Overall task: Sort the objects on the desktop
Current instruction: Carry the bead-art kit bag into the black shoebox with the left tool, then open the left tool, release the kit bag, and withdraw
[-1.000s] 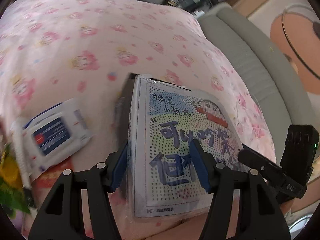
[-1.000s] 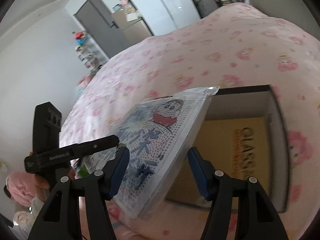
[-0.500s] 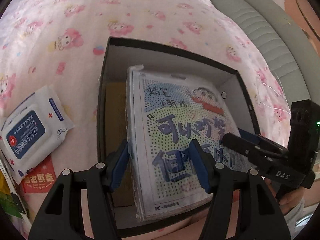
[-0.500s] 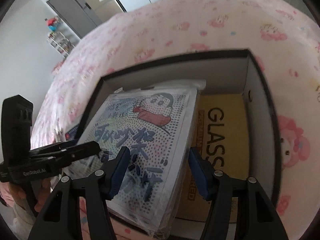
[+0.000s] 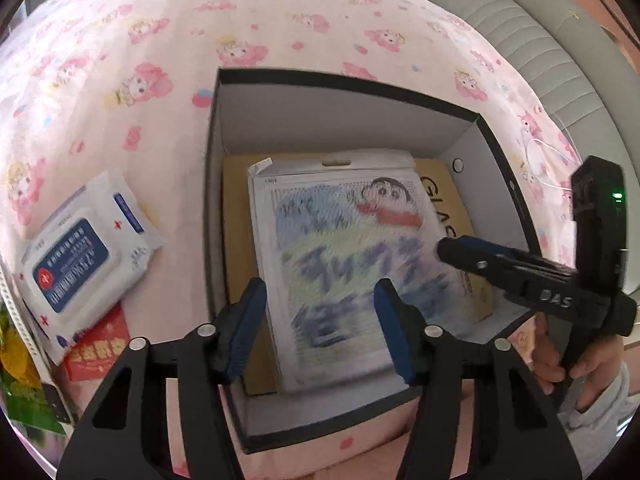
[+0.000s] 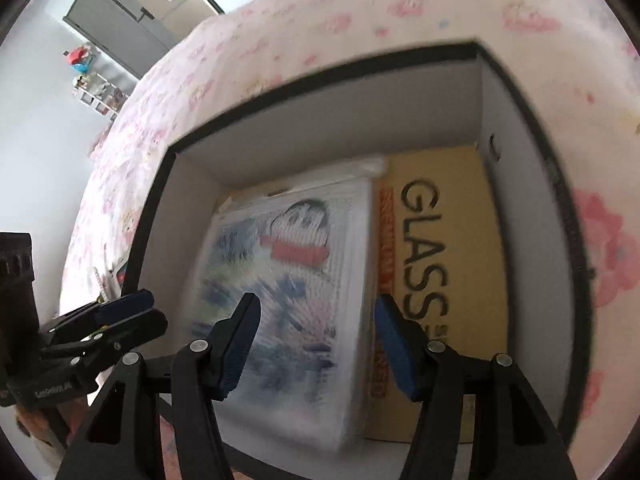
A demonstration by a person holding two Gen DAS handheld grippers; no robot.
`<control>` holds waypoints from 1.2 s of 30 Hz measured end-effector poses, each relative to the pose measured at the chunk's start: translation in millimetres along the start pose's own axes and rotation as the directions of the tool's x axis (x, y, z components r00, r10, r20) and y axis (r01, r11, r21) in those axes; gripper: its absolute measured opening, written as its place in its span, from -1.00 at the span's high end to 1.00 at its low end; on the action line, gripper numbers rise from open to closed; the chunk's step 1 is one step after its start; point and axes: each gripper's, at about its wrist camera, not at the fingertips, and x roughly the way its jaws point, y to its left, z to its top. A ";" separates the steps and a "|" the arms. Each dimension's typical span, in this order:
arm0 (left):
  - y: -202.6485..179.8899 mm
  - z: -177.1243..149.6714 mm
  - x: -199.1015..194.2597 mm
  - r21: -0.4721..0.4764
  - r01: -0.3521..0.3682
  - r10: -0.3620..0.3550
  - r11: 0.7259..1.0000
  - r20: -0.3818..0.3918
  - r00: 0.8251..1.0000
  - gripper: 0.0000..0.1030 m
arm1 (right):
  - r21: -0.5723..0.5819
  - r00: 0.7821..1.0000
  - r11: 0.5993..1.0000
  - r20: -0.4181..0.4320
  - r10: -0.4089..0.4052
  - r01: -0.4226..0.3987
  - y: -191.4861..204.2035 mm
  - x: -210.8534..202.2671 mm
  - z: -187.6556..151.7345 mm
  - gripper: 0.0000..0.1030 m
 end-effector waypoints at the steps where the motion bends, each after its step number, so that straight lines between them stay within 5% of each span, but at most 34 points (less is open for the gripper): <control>1: 1.2 0.5 1.0 0.000 0.003 -0.003 1.000 0.002 1.000 0.05 | 0.000 1.000 1.000 0.010 0.000 0.000 0.0 -2.3 -0.5 -0.09; 12: 8.3 0.7 -4.1 -0.001 0.051 -0.051 0.999 0.049 0.997 0.06 | 0.013 0.992 0.994 -0.061 -0.111 0.112 -3.0 15.1 -2.7 -0.08; 24: 14.9 -1.0 -22.6 -0.002 0.093 -0.092 0.996 0.096 0.991 0.06 | 0.082 0.981 0.993 -0.181 -0.065 0.081 -0.4 27.2 1.2 -0.13; 34: 14.2 -3.1 -15.3 -0.008 0.082 -0.080 0.997 0.095 0.992 0.06 | 0.073 0.998 0.997 -0.069 -0.013 0.018 6.7 1.3 -9.4 -0.17; 36: 14.0 -3.6 -15.6 -0.006 0.084 -0.083 0.996 0.100 0.992 0.06 | 0.078 0.997 0.994 -0.029 -0.070 0.072 0.3 -11.6 -9.8 -0.17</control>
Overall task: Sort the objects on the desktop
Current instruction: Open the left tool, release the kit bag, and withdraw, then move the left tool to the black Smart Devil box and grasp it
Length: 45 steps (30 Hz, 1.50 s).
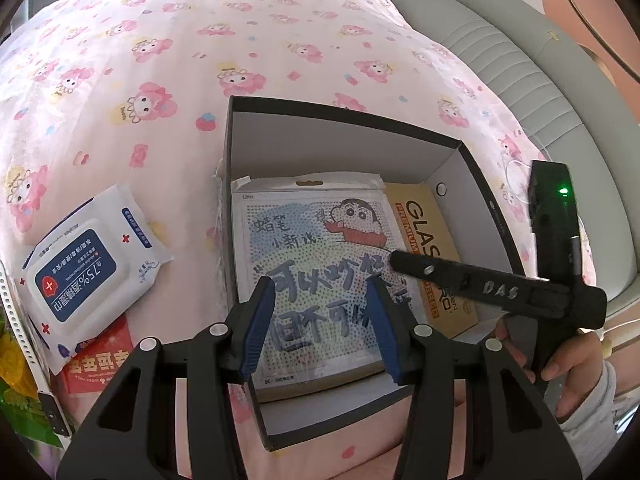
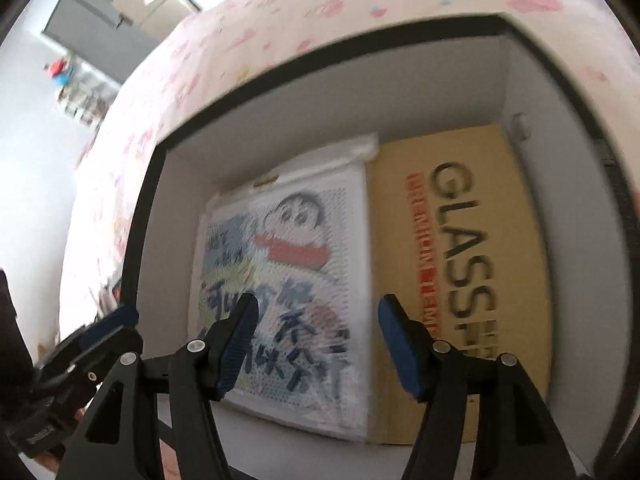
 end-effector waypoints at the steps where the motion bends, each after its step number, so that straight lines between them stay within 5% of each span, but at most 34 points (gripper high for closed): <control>1: -0.1 -0.2 -0.2 0.001 0.001 -0.001 1.000 0.003 1.000 0.06 | -0.001 0.999 0.999 0.027 -0.043 0.043 -2.1 -7.2 0.4 -0.17; 3: -0.2 -1.5 -2.8 -0.002 0.006 -0.006 1.000 0.007 1.000 0.06 | 0.007 0.994 0.997 0.080 -0.073 0.073 -4.0 -24.0 -1.0 -0.17; 8: -10.3 -18.8 -35.0 0.009 0.023 -0.023 1.000 0.067 0.997 0.06 | -0.050 0.979 0.999 0.206 0.011 0.000 10.6 -77.1 -31.3 -0.17; 14: -23.9 -54.5 -93.2 0.034 -0.081 0.075 0.996 0.166 0.983 0.04 | -0.212 0.941 0.964 0.328 -0.083 0.158 87.9 -76.0 -68.6 -0.17; 18: -31.4 -77.0 -133.7 0.042 -0.157 0.143 0.987 0.231 0.962 -0.09 | -0.234 0.943 0.968 0.331 -0.012 0.094 100.6 -90.7 -93.2 -0.17; 27: -41.4 -118.1 -198.1 0.015 -0.201 0.184 0.980 0.345 0.920 -0.19 | -0.324 0.931 0.946 0.350 0.108 0.013 156.0 -123.1 -151.6 -0.17; 36: -24.1 -149.1 -225.4 -0.040 -0.186 0.188 0.982 0.359 0.914 -0.20 | -0.374 0.933 0.926 0.318 0.170 -0.041 181.1 -122.8 -176.0 -0.16; 45: 47.6 -168.0 -275.1 -0.201 -0.194 0.262 0.960 0.408 0.875 -0.18 | -0.551 0.938 0.830 0.234 0.256 -0.089 274.5 -98.2 -173.2 -0.12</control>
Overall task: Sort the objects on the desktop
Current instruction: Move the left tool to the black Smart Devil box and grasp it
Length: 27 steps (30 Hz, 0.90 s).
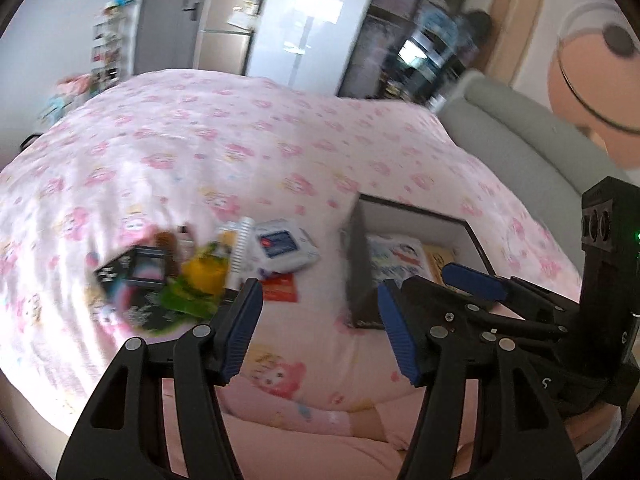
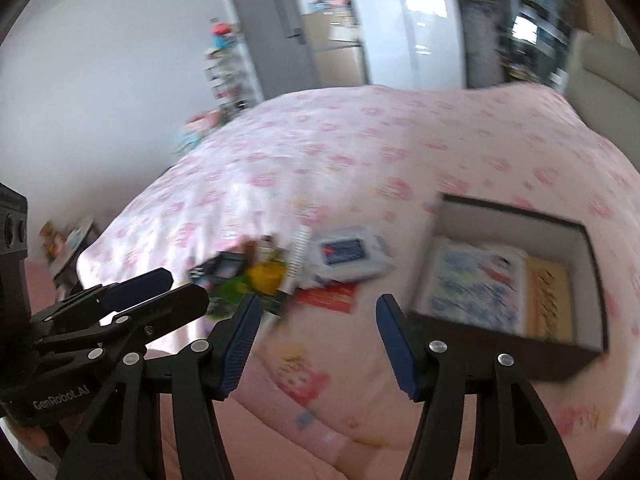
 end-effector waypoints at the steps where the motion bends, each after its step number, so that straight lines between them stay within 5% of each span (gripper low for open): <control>1: 10.9 1.5 -2.7 -0.017 -0.012 0.012 1.000 0.007 1.000 -0.18 | -0.021 1.000 0.999 -0.005 0.024 -0.024 11.4 8.4 6.3 -0.12; 6: 83.5 -2.5 -10.1 -0.161 -0.100 0.100 0.982 -0.010 0.995 -0.17 | -0.090 0.987 0.986 -0.088 0.133 -0.141 51.9 66.1 23.4 -0.12; 13: 200.6 -22.5 5.5 -0.370 -0.182 0.160 0.911 -0.091 0.983 -0.16 | -0.012 0.950 0.988 -0.276 0.146 -0.155 36.8 149.7 5.3 -0.12; 20: 259.7 -39.7 60.3 -0.435 -0.144 0.063 0.889 -0.195 0.979 0.03 | 0.055 0.867 0.973 -0.444 0.225 -0.224 42.9 219.8 -25.7 -0.12; 27: 277.5 -50.8 125.6 -0.474 -0.077 -0.062 0.877 -0.270 0.961 0.16 | 0.054 0.782 0.956 -0.564 0.267 -0.288 69.8 274.2 -47.2 -0.12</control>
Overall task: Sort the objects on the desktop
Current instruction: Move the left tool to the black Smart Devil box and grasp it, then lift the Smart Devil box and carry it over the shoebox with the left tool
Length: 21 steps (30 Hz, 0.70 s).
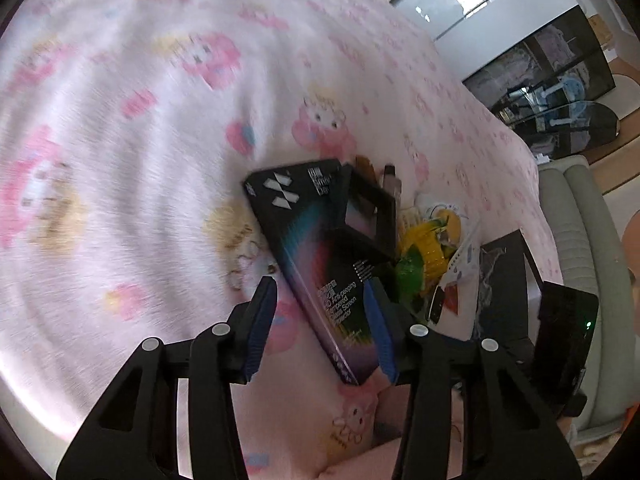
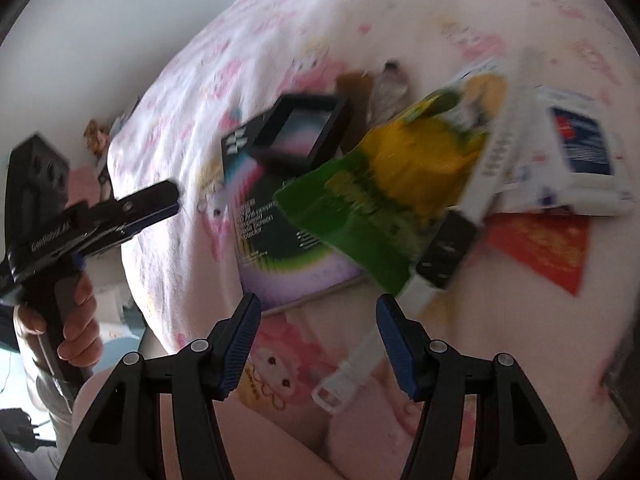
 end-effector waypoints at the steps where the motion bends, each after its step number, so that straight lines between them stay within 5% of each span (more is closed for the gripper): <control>1: 1.9 1.5 9.0 -0.007 0.005 -0.005 1.000 -0.022 1.000 0.16 | 0.006 1.000 1.000 -0.013 0.003 -0.003 -1.3 6.3 1.2 -0.12; 6: 9.7 7.9 41.0 -0.043 0.039 -0.043 0.998 -0.110 0.993 0.16 | 0.029 0.999 1.000 -0.044 -0.001 0.002 -9.3 21.2 2.6 -0.12; 11: 18.7 17.8 58.4 -0.075 0.064 -0.073 0.995 -0.116 0.991 0.18 | 0.049 0.998 0.999 -0.055 0.005 -0.002 -12.6 31.1 2.5 -0.12; 16: 19.1 8.4 38.0 -0.099 0.106 -0.114 0.989 -0.074 0.991 0.39 | -0.012 1.000 1.000 -0.004 -0.024 0.024 -1.0 19.3 -0.9 -0.09; 21: 11.0 -18.7 22.1 -0.053 0.104 -0.110 0.993 -0.117 0.987 0.39 | -0.030 0.998 0.999 0.052 -0.019 0.021 5.6 4.4 -1.4 -0.08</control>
